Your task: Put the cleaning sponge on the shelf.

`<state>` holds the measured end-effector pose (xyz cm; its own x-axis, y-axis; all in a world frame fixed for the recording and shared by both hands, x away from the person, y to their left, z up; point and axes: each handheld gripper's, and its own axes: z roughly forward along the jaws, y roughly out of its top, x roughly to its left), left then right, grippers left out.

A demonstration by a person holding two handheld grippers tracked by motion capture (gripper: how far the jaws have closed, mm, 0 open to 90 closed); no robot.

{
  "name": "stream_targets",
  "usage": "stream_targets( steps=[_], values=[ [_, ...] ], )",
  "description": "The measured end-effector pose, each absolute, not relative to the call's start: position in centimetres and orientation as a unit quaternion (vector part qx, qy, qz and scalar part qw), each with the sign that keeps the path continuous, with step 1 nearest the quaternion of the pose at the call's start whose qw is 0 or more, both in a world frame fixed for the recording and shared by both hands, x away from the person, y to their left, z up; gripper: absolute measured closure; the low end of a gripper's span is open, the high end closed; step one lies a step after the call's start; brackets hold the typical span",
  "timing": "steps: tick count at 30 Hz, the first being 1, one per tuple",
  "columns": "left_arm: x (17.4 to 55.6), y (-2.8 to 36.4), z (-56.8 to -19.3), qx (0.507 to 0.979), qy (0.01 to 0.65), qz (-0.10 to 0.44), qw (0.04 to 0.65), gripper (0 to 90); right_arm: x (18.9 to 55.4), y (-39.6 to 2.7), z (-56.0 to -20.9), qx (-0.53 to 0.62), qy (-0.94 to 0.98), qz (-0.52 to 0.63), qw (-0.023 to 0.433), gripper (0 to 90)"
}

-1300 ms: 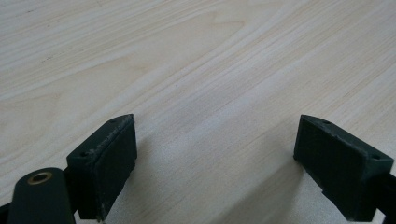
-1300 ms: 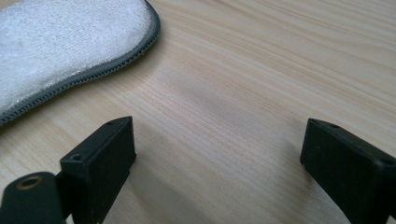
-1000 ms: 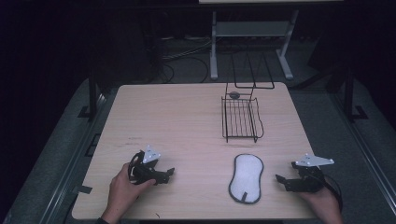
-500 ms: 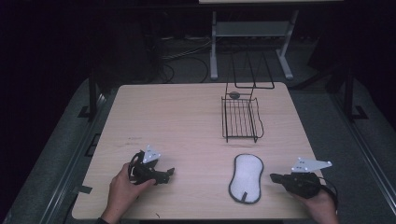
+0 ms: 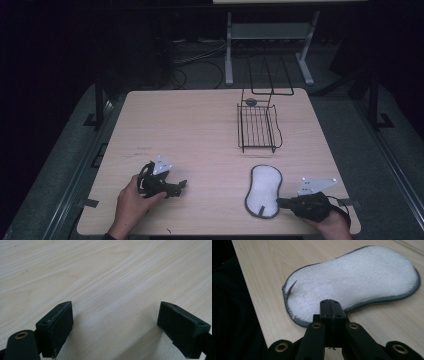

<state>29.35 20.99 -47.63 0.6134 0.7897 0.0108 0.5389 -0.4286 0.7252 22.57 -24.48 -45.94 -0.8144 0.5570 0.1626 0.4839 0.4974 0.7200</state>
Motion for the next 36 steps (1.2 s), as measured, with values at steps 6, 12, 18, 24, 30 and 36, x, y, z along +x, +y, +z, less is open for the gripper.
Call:
stream_targets(
  steps=[6,12,18,24,30,36],
  values=[
    [29.3,21.0,-47.6,0.826,0.402,0.178,0.353,12.4,22.7,-23.6,-46.1,0.291,0.871,0.395,0.036,89.8],
    [29.4,21.0,-47.6,0.825,0.403,0.178,0.353,12.4,22.9,-22.9,-46.1,0.286,0.872,0.397,0.034,89.8],
    [29.4,21.0,-47.6,0.826,0.403,0.179,0.353,12.4,23.5,-21.8,-46.1,0.277,0.874,0.397,0.031,89.8],
    [29.4,21.0,-47.6,0.826,0.403,0.178,0.352,12.4,24.4,-20.9,-46.1,0.273,0.873,0.404,0.03,89.9],
    [29.4,20.9,-47.6,0.825,0.403,0.178,0.352,12.4,25.3,-19.3,-46.1,0.265,0.873,0.409,0.025,89.9],
    [29.4,20.9,-47.6,0.825,0.404,0.178,0.352,12.4,26.3,-17.7,-45.9,0.26,0.874,0.41,0.028,89.9]
  ],
)
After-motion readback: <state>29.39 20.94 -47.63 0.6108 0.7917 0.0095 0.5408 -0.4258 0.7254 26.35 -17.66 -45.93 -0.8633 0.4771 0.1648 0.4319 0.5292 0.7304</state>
